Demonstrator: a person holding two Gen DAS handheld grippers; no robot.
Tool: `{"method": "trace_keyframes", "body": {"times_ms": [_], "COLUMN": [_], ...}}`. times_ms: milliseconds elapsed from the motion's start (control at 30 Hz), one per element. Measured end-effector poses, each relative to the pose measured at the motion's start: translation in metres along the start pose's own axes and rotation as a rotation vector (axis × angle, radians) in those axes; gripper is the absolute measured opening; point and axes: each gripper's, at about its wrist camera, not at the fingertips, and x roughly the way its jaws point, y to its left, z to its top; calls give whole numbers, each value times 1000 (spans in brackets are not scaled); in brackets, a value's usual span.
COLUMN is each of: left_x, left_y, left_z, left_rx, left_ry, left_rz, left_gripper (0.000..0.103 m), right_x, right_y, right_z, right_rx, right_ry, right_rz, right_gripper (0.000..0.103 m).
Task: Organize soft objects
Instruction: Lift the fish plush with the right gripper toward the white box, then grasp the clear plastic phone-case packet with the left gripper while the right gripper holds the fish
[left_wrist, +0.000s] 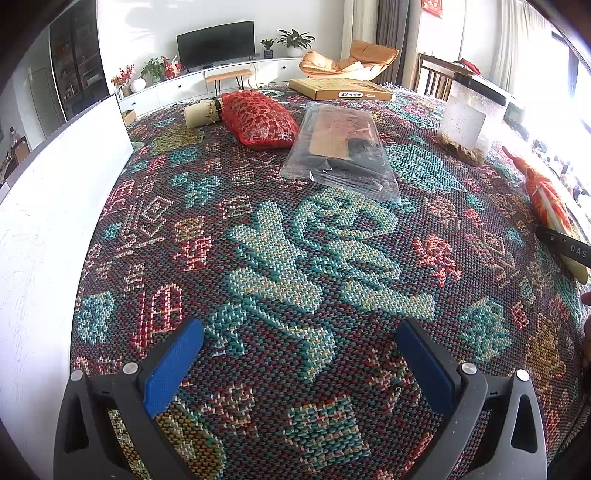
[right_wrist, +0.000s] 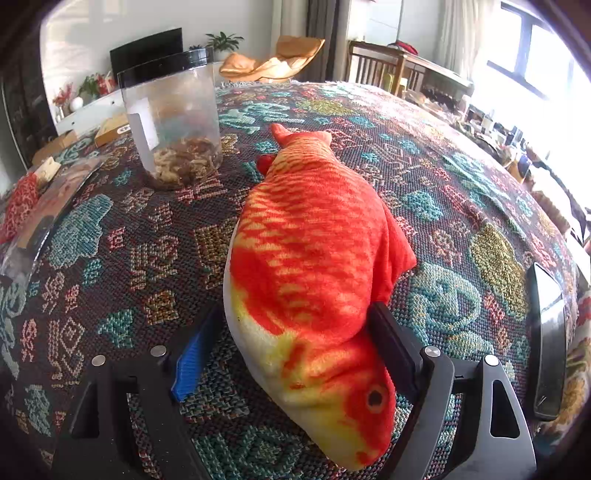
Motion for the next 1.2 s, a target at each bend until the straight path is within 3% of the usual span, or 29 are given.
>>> {"method": "trace_keyframes", "body": {"times_ms": [433, 500, 633, 700, 867, 967, 1133, 1200], "left_x": [1, 1, -3, 18, 59, 91, 149, 153], "left_y": [-2, -2, -1, -7, -40, -61, -70, -62], "left_z": [4, 24, 90, 124, 182, 206, 216, 218], "left_rx": [8, 8, -5, 19, 82, 142, 167, 144], "left_ry": [21, 53, 13, 89, 133, 160, 233, 206], "left_rz": [3, -37, -125, -153, -189, -128, 22, 12], "left_gripper": [103, 103, 103, 103, 103, 103, 103, 103], "right_x": [0, 0, 0, 0, 0, 0, 1, 1], "right_y": [0, 0, 0, 0, -1, 0, -1, 0], "right_z": [0, 0, 0, 0, 0, 0, 1, 0], "right_rx": [-1, -1, -1, 0, -1, -1, 1, 1], "right_ry": [0, 0, 0, 0, 0, 0, 0, 0], "right_rz": [0, 0, 0, 1, 1, 1, 9, 11], "right_gripper": [83, 84, 83, 84, 84, 84, 84, 84]}}
